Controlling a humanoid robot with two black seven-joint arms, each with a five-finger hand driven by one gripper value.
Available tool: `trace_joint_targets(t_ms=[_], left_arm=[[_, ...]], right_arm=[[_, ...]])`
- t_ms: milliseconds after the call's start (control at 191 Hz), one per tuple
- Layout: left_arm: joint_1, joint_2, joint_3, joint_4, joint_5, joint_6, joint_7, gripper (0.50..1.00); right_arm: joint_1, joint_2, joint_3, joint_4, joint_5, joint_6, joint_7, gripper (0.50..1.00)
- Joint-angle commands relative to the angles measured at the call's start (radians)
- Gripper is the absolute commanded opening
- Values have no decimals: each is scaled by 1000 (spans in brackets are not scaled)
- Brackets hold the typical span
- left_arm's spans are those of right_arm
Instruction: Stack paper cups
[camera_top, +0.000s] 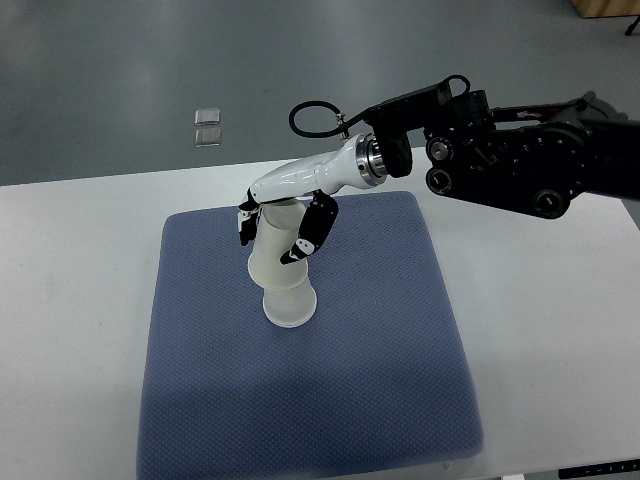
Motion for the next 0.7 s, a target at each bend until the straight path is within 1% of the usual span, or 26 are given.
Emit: trace_joint_targets(t_ms=[0, 115, 210, 414, 477, 514, 524, 556, 592, 629, 697], left_arm=[[0, 0, 0, 0, 0, 0, 0, 1000], [0, 0, 0, 0, 0, -2, 0, 1000], [0, 0, 0, 0, 1, 0, 0, 1000], [0, 0, 0, 0, 0, 0, 0, 1000], [0, 0, 0, 0, 0, -2, 0, 1000], [0, 0, 0, 0, 0, 0, 0, 1000], [0, 0, 0, 0, 0, 0, 0, 1000], [0, 0, 0, 0, 0, 0, 0, 1000], [0, 0, 0, 0, 0, 0, 0, 1000], [0, 0, 0, 0, 0, 0, 0, 1000], [0, 0, 0, 0, 0, 0, 0, 1000]], right_arm=[[-3, 6, 0, 0, 0, 0, -1, 750], [-5, 9, 0, 0, -1, 0, 0, 756], [-12, 11, 0, 0, -1, -2, 0, 782], [-14, 9, 0, 0, 0, -3, -1, 789], [-12, 5, 1, 2, 0, -6, 0, 799], [-12, 2, 6, 2, 0, -6, 0, 815], [-11, 0, 12, 2, 0, -8, 0, 831], [-11, -2, 29, 0, 0, -12, 0, 856], [-11, -3, 49, 0, 2, -19, 0, 870], [-11, -8, 69, 0, 2, -22, 0, 897], [-11, -14, 83, -3, 2, -23, 0, 901]])
